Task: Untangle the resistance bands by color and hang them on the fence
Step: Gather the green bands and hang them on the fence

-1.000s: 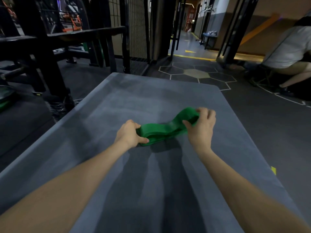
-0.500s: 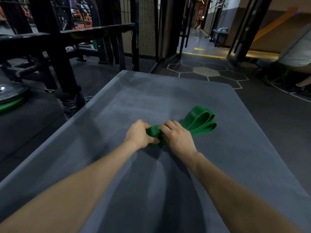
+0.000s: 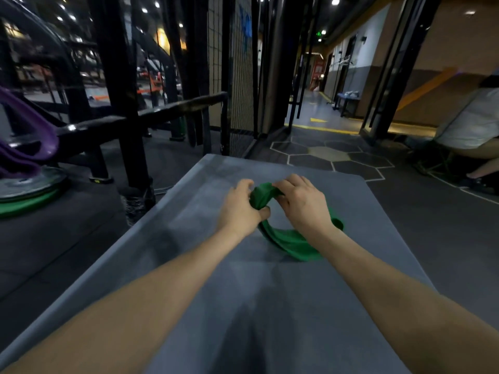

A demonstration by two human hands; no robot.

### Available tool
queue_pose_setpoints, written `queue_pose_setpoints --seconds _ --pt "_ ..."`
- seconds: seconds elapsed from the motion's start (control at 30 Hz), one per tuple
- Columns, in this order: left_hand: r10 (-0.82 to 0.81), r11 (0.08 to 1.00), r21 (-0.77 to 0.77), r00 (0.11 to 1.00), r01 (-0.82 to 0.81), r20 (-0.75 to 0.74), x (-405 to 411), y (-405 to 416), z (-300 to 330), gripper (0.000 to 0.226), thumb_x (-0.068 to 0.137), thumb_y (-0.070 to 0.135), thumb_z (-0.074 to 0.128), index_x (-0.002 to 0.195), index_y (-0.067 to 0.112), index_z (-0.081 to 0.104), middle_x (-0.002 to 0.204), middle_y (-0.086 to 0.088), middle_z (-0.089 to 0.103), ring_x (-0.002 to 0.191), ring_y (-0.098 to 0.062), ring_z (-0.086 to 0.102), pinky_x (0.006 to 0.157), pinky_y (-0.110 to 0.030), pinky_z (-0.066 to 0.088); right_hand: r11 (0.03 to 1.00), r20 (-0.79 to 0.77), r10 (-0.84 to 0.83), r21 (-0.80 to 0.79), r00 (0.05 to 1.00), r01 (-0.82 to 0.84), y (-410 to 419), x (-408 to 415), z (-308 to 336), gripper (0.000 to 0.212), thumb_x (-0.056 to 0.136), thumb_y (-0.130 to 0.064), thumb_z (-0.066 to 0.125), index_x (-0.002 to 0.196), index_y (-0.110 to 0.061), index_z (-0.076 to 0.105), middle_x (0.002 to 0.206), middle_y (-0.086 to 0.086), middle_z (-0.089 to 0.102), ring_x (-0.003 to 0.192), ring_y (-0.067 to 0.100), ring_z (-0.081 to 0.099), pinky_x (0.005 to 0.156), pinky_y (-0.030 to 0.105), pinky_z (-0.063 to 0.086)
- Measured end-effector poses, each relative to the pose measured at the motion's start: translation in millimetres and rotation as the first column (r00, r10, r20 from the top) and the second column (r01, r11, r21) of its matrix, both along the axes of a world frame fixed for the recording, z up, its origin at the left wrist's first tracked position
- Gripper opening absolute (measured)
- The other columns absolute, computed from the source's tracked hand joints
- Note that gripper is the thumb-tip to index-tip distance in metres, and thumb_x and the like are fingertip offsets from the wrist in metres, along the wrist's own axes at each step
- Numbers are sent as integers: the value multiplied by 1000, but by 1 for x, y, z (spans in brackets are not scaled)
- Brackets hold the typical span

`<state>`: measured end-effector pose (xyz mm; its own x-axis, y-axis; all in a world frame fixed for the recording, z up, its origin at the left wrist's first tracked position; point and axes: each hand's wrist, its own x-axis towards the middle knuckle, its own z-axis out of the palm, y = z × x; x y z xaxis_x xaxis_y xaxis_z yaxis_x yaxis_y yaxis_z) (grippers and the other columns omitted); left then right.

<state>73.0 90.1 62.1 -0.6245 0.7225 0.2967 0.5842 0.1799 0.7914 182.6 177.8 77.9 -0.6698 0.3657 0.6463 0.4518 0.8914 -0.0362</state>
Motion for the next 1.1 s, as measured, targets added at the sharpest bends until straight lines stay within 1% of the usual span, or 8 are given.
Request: queue_pose_setpoints --seconds 0.23,0.33,0.5,0.67,0.8,0.9,1.0,1.1 --pt "117 990 112 947 -87 -299 12 -42 70 36 78 21 68 97 20 38 102 0 40 86 -23 53 63 -33 41 1000 -151 21 -1 988 -22 -38 -5 71 23 89 -13 54 111 -10 63 100 11 58 97 31 54 68 38 44" --pt "199 980 80 879 -182 -433 11 -69 87 38 79 20 66 108 20 40 109 -2 43 84 -21 50 56 -30 35 999 -177 30 -11 984 -32 -58 -12 93 25 92 -15 50 113 -11 61 103 10 56 98 29 53 68 36 43" --pt "285 939 20 746 -343 -601 -5 -122 96 60 83 28 61 134 31 30 122 -1 42 101 -23 54 60 -35 47 996 -247 52 -54 968 -67 -88 -36 121 21 91 -12 49 107 -8 62 100 9 57 91 29 55 68 38 48" --pt "310 938 51 764 -343 -566 -35 -159 122 59 92 18 48 144 36 26 104 0 40 74 -18 47 60 -30 37 988 -281 128 -49 951 -147 -112 -62 142 20 90 -13 52 106 -11 64 101 7 59 92 28 57 66 36 47" --pt "363 931 192 816 -309 -450 -60 -167 150 51 93 15 53 141 26 39 107 1 45 79 -9 47 63 -20 38 982 -294 165 -38 941 -184 -120 -83 157 18 92 -17 52 102 -10 64 96 8 57 85 27 56 60 31 38" --pt "417 904 268 823 -333 -386 -76 -169 173 39 88 13 59 125 18 49 107 -3 54 88 -17 53 71 -27 39 978 -322 179 -43 929 -204 -120 -103 168 17 92 -18 51 95 -7 64 93 8 57 81 26 56 59 29 34" --pt "455 883 307 806 -355 -378 -99 -170 195 23 86 9 60 107 14 53 104 -6 55 88 -21 54 69 -31 40 969 -341 214 -47 915 -244 -121 -129 178 17 92 -15 49 86 -6 62 88 9 57 77 26 55 54 29 33" --pt "483 861 350 808 -369 -337 -123 -170 218 20 86 8 59 104 14 53 105 -8 54 85 -20 53 69 -30 44 965 -391 218 -51 894 -257 -124 -162 191 21 89 -5 49 69 -11 52 78 6 53 66 22 52 47 26 28"
